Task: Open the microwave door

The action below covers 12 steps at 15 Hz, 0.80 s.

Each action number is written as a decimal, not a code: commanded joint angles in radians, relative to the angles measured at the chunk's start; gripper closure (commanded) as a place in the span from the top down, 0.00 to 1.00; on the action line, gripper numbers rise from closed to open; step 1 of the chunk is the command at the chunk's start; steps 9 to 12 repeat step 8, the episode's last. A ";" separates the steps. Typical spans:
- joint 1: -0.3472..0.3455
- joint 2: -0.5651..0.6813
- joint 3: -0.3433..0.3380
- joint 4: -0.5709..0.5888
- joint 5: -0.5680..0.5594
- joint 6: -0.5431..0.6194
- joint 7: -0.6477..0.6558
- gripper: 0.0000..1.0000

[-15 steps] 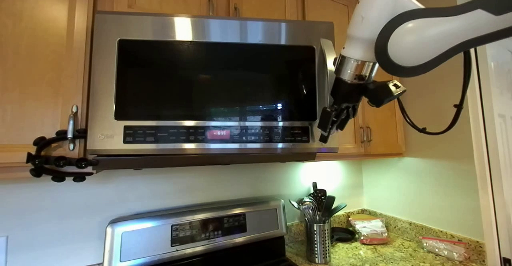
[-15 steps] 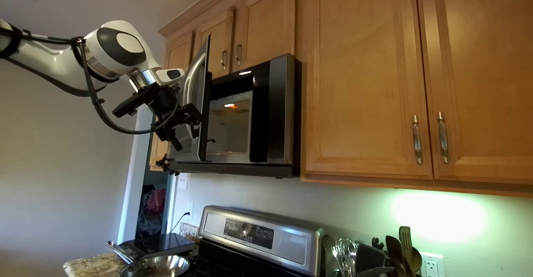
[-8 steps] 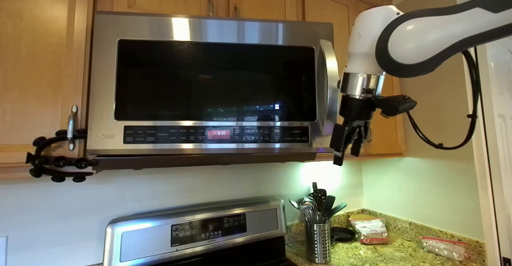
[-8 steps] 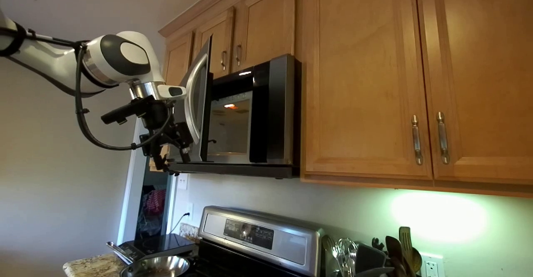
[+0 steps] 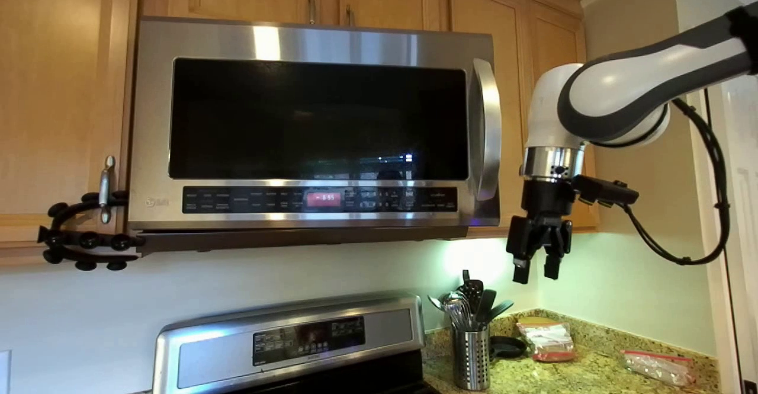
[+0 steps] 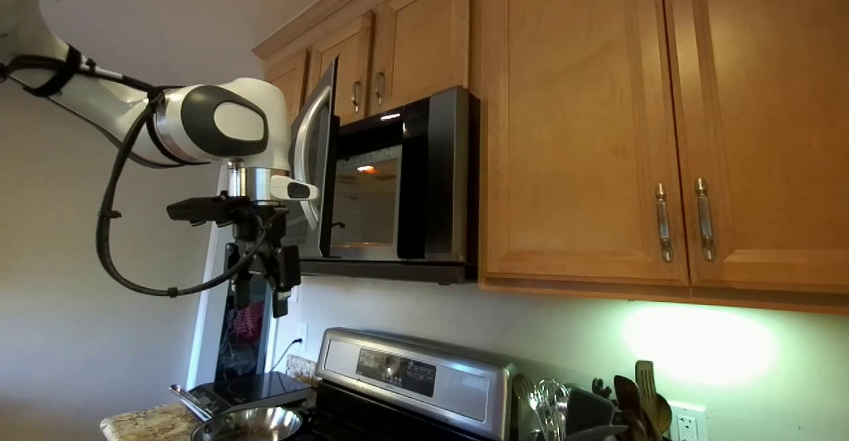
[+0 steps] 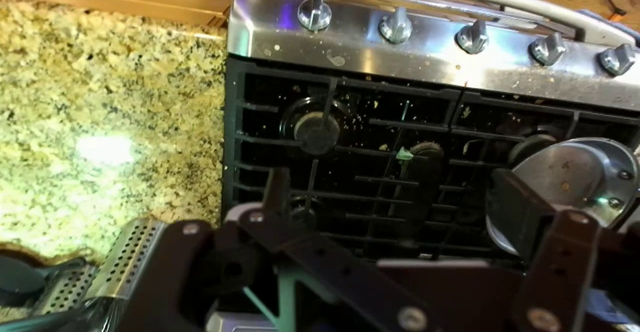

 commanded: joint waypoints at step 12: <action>-0.020 0.048 -0.007 -0.048 0.038 0.003 0.044 1.00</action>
